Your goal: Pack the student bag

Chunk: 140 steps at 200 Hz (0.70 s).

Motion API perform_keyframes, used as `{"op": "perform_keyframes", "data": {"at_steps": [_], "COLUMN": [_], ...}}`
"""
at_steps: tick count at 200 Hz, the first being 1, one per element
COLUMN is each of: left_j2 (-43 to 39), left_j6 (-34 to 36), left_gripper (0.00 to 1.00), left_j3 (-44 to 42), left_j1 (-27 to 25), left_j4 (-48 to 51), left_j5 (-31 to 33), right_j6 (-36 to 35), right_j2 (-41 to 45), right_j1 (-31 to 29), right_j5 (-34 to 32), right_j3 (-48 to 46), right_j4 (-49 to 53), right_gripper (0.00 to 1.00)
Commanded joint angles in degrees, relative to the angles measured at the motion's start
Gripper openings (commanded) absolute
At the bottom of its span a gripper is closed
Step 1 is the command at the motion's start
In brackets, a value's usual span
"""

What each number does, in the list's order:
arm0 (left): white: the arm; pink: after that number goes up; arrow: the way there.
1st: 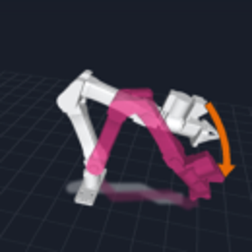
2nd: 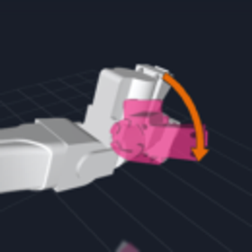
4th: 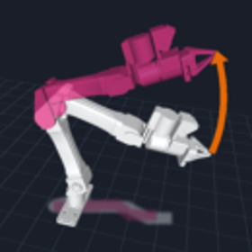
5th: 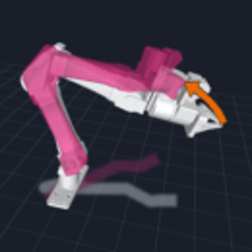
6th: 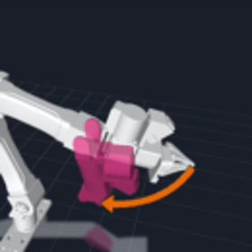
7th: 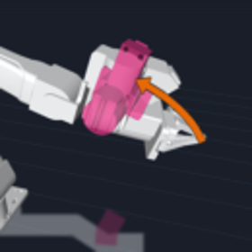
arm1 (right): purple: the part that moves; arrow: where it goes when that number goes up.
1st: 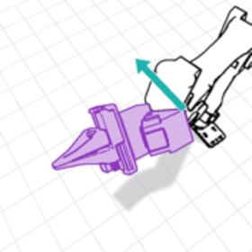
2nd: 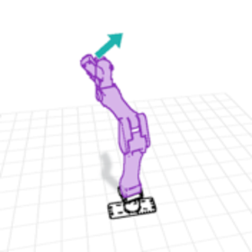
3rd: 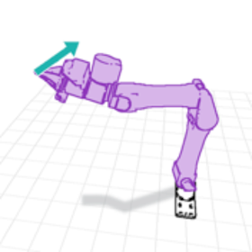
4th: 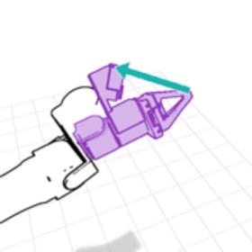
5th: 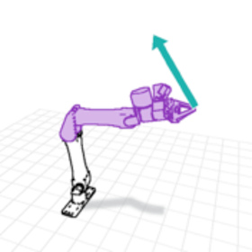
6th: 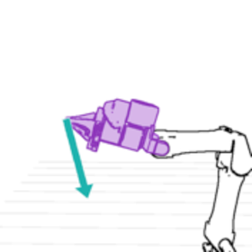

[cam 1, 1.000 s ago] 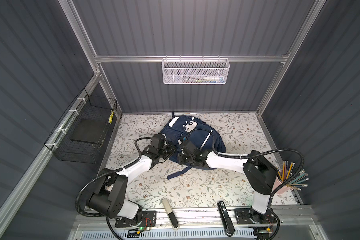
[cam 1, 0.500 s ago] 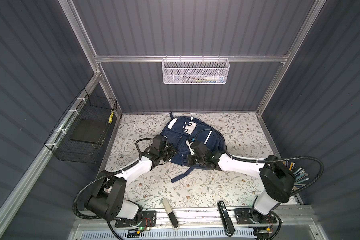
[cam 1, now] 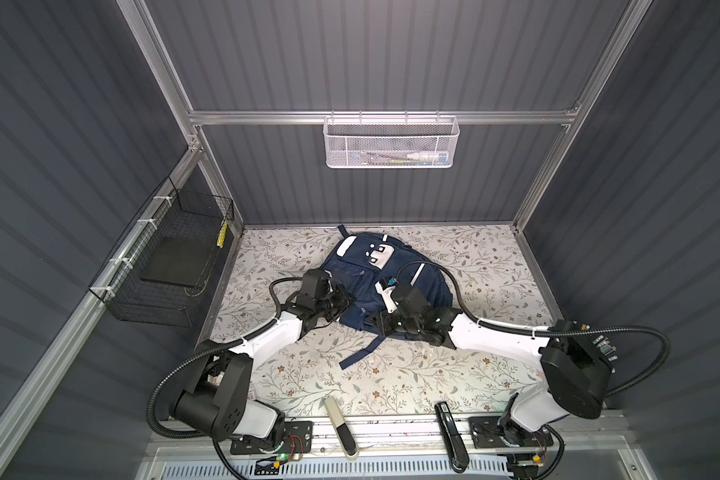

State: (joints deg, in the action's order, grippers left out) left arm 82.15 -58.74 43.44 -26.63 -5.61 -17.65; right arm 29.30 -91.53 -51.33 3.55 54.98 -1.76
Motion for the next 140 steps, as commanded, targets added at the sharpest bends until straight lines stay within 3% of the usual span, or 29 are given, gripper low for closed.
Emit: {"op": "perform_keyframes", "data": {"at_steps": [1, 96, 123, 140], "left_j2": [-1.2, -1.9, -2.4, -3.1], "left_j6": [-3.2, -5.5, -6.1, -6.0], "left_gripper": [0.0, 0.0, 0.0, 0.0], "left_j3": [0.1, -2.2, -2.7, -2.5], "left_j1": [-2.5, -4.2, -4.6, -4.5], "left_j4": [-4.8, -7.6, -7.8, -7.6], "left_j5": [-5.8, -4.9, -5.2, -5.1], "right_j6": [0.2, 2.9, -1.1, -4.5], "right_j2": [-2.9, -9.9, -11.1, -12.1], "right_j1": [0.1, 1.4, 1.6, 3.0], "right_j5": [-1.3, -14.3, -18.8, -19.9], "right_j3": [3.0, 9.5, 9.8, 11.2], "right_j4": [-1.7, -0.2, -2.4, -2.0], "right_gripper": [0.41, 0.6, 0.51, 0.37]}}
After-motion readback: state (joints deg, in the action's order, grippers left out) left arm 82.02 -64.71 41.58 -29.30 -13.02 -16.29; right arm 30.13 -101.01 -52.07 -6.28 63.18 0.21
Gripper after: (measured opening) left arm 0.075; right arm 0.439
